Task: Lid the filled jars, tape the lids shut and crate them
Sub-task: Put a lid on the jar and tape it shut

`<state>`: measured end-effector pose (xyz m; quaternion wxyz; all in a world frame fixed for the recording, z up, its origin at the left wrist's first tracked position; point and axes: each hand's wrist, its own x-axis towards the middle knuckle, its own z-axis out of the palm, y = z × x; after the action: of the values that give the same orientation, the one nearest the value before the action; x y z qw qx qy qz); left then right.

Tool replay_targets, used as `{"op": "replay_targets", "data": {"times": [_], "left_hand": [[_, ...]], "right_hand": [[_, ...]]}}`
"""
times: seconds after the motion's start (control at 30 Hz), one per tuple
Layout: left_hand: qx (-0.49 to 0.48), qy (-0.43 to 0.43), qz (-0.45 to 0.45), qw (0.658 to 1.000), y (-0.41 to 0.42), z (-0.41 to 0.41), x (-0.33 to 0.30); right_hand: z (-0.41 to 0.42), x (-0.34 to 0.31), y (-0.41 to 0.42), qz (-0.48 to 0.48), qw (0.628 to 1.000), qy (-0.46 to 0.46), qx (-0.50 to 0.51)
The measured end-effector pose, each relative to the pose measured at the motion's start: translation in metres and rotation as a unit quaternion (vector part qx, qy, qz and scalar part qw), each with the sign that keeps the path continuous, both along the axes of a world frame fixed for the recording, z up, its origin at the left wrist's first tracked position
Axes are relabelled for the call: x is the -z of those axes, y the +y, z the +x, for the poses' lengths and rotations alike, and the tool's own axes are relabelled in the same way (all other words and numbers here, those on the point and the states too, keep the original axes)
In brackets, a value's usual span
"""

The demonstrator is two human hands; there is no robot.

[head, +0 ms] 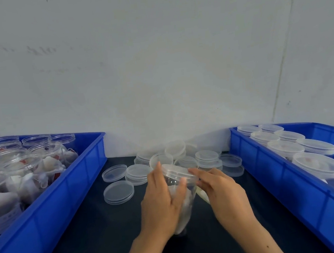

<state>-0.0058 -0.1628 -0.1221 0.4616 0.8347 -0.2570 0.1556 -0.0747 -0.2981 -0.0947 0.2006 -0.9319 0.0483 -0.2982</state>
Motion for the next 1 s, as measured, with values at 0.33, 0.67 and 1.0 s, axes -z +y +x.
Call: {"op": "replay_targets", "data": {"times": [0.33,0.67,1.0], "left_hand": [[-0.008,0.09,-0.159,0.983,0.0,0.001,0.002],[0.06,0.141,-0.192,0.969,0.008,0.014,0.0],[0.112,0.159,-0.18,0.964,0.014,0.016,-0.003]], "right_hand": [[0.004,0.01,0.008,0.239,0.969,0.057,-0.022],[-0.005,-0.003,-0.018,0.198,0.969,0.146,-0.028],[-0.003,0.002,-0.014,-0.027,0.996,0.08,0.034]]}}
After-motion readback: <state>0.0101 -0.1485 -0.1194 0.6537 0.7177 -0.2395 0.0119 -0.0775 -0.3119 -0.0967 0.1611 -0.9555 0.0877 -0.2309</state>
